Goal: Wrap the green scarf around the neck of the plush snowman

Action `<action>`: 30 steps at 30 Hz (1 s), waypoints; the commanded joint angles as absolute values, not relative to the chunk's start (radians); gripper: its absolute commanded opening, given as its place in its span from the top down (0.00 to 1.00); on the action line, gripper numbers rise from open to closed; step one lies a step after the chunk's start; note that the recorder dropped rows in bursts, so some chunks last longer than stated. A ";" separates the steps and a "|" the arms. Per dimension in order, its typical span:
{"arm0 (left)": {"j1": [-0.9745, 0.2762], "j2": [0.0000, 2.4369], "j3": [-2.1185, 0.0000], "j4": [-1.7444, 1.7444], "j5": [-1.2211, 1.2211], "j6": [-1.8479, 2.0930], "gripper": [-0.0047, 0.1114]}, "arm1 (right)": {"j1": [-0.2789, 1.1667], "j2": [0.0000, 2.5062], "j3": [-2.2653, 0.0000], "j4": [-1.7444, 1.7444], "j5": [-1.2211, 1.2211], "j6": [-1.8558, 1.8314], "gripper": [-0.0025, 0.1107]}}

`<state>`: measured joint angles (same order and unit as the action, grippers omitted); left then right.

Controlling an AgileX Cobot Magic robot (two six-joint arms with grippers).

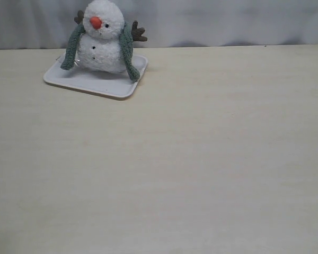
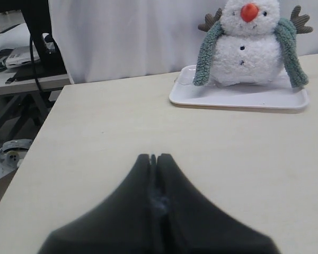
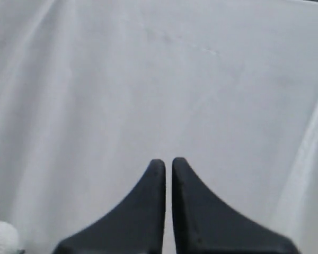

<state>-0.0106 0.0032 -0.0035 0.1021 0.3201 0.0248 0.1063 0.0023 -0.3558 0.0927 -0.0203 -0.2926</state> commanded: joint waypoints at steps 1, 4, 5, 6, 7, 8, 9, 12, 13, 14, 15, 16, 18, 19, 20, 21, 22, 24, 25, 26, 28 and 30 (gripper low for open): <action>-0.006 0.000 0.000 0.103 0.309 0.026 0.96 | -0.034 0.000 -0.250 0.080 -0.039 -0.146 0.94; -0.006 0.000 0.000 0.103 0.309 0.026 0.96 | -0.087 0.000 -0.158 0.080 -0.025 -0.113 0.94; -0.006 0.000 0.000 0.103 0.309 0.026 0.96 | -0.095 0.000 -0.128 0.080 -0.025 -0.110 0.94; -0.006 0.000 0.000 0.103 0.309 0.026 0.96 | -0.100 0.000 -0.090 0.079 -0.025 -0.110 0.94; -0.006 0.000 0.000 0.103 0.309 0.026 0.96 | -0.103 0.000 -0.053 0.064 -0.025 -0.110 0.94; -0.006 0.000 0.000 0.103 0.309 0.026 0.96 | -0.103 0.000 -0.018 0.054 -0.022 -0.110 0.94; -0.006 0.000 0.000 0.103 0.309 0.026 0.96 | -0.103 0.000 0.000 0.026 -0.014 -0.110 0.94; -0.006 0.000 0.000 0.103 0.309 0.026 0.96 | -0.103 0.000 0.000 -0.049 0.194 -0.110 0.94; -0.006 0.000 0.000 0.103 0.309 0.026 0.96 | -0.103 0.000 0.000 -0.053 0.241 -0.110 0.94; -0.006 0.000 0.000 0.103 0.309 0.026 0.96 | -0.101 0.000 0.000 -0.053 0.268 -0.110 0.94; -0.006 0.000 0.000 0.103 0.309 0.026 0.96 | -0.082 0.000 0.000 -0.051 0.323 -0.110 0.94; -0.006 0.000 0.000 0.103 0.309 0.026 0.96 | -0.070 0.000 0.000 -0.051 0.330 -0.110 0.94; -0.006 0.000 0.000 0.103 0.309 0.026 0.96 | -0.066 0.000 0.000 -0.053 0.337 -0.110 0.94; -0.006 0.000 0.000 0.103 0.309 0.026 0.96 | -0.066 0.000 0.000 -0.053 0.341 -0.110 0.94; -0.006 0.000 0.000 0.103 0.309 0.026 0.96 | -0.066 0.000 0.000 -0.053 0.341 -0.110 0.94; -0.006 0.000 0.000 0.103 0.309 0.026 0.96 | -0.066 0.000 0.000 -0.046 0.346 -0.108 0.94; -0.006 0.000 0.000 0.103 0.309 0.026 0.96 | -0.066 0.000 0.000 -0.038 0.346 -0.102 0.94; -0.006 0.000 0.000 0.103 0.309 0.026 0.96 | -0.066 0.000 0.000 0.000 0.346 -0.038 0.94; -0.006 0.000 0.000 0.103 0.309 0.026 0.96 | -0.066 0.000 0.000 0.027 0.346 -0.035 0.94; -0.006 0.000 0.000 0.103 0.309 0.026 0.96 | -0.066 0.000 0.000 0.047 0.346 -0.035 0.94; -0.006 0.000 0.000 0.103 0.309 0.026 0.96 | -0.066 0.000 0.000 0.048 0.346 -0.035 0.94; -0.006 0.000 0.000 0.103 0.309 0.026 0.96 | -0.066 0.000 0.000 0.048 0.346 -0.035 0.94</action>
<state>-0.0106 0.0032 -0.0035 0.1021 0.3201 0.0270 -0.0673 0.0041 -0.0021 0.0396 0.3419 -0.0402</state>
